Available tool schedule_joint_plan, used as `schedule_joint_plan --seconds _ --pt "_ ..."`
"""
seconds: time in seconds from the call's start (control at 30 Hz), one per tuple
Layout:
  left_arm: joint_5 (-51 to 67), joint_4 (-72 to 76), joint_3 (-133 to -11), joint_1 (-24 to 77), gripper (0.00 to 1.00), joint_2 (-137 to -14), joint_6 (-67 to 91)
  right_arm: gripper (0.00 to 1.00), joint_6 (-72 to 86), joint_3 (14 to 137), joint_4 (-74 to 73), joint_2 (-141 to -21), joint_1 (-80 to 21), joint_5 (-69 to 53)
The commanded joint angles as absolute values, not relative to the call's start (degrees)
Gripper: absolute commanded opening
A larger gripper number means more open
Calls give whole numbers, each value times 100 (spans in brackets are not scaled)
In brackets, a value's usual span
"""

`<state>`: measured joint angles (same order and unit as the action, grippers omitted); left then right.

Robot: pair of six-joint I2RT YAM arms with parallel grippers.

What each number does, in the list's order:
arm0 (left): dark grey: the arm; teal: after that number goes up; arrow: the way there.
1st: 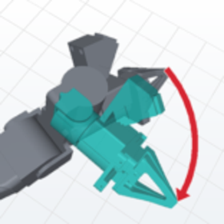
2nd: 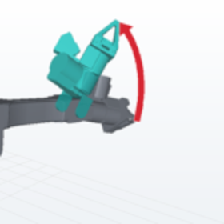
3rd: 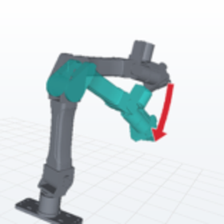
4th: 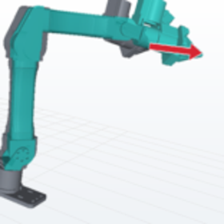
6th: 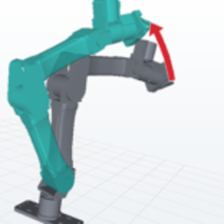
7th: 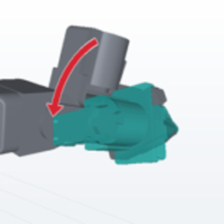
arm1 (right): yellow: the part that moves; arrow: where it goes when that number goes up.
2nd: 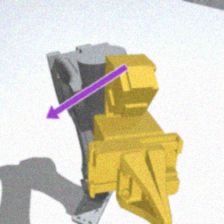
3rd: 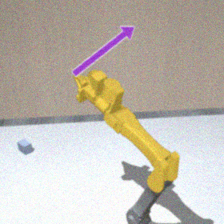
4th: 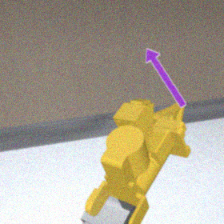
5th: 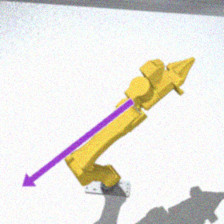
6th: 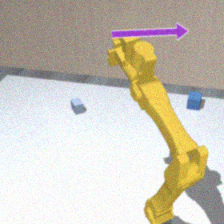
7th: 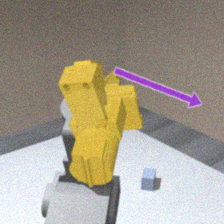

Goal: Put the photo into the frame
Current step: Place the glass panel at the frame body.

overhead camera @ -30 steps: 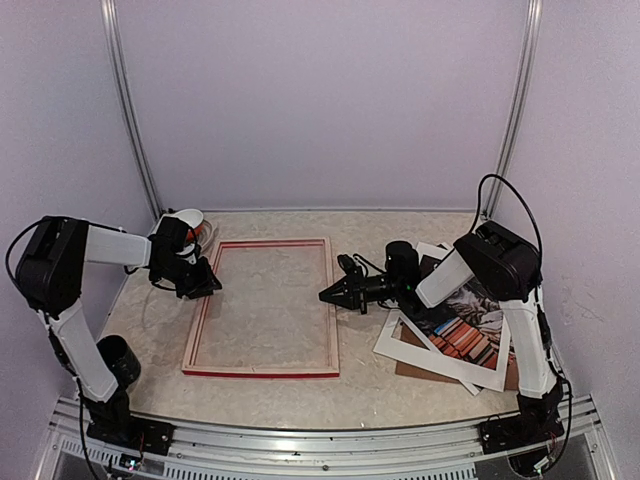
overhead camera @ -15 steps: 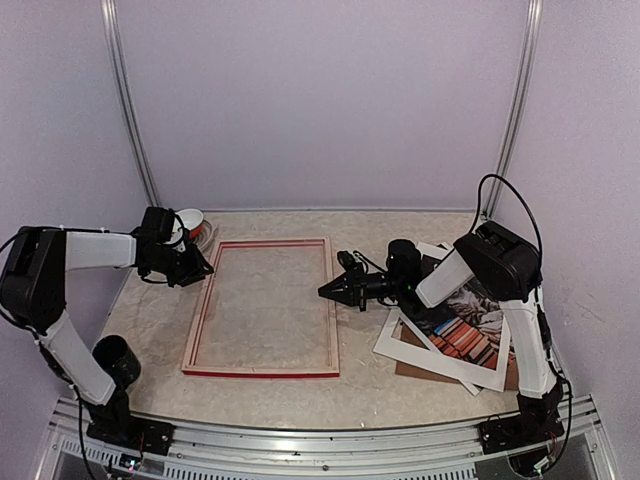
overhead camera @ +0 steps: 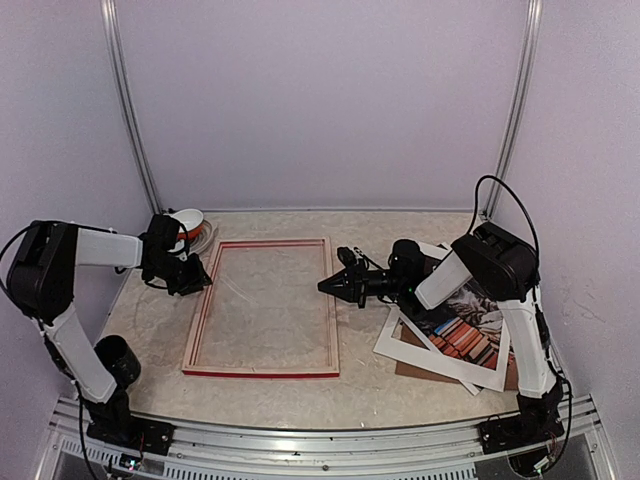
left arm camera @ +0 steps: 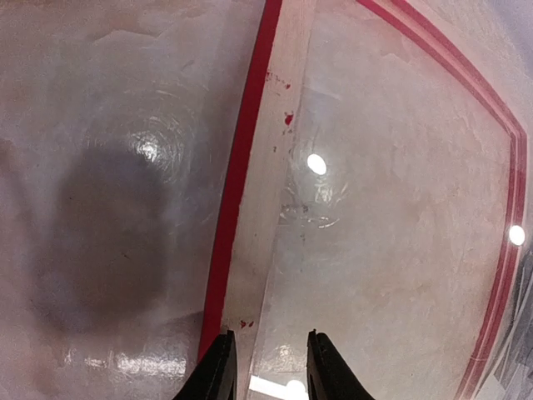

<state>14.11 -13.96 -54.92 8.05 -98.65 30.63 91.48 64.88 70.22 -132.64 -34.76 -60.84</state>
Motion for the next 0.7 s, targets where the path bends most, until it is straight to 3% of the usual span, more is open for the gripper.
schedule_joint_plan --seconds 0.0,0.67 --pt "1504 -1514 -5550 773 30 -9999 3093 0 9322 6607 7464 -13402 -3503 -6163" --pt "1679 -1433 -5511 782 23 -10059 3138 1 10179 6710 8122 -13888 -3478 -6107"
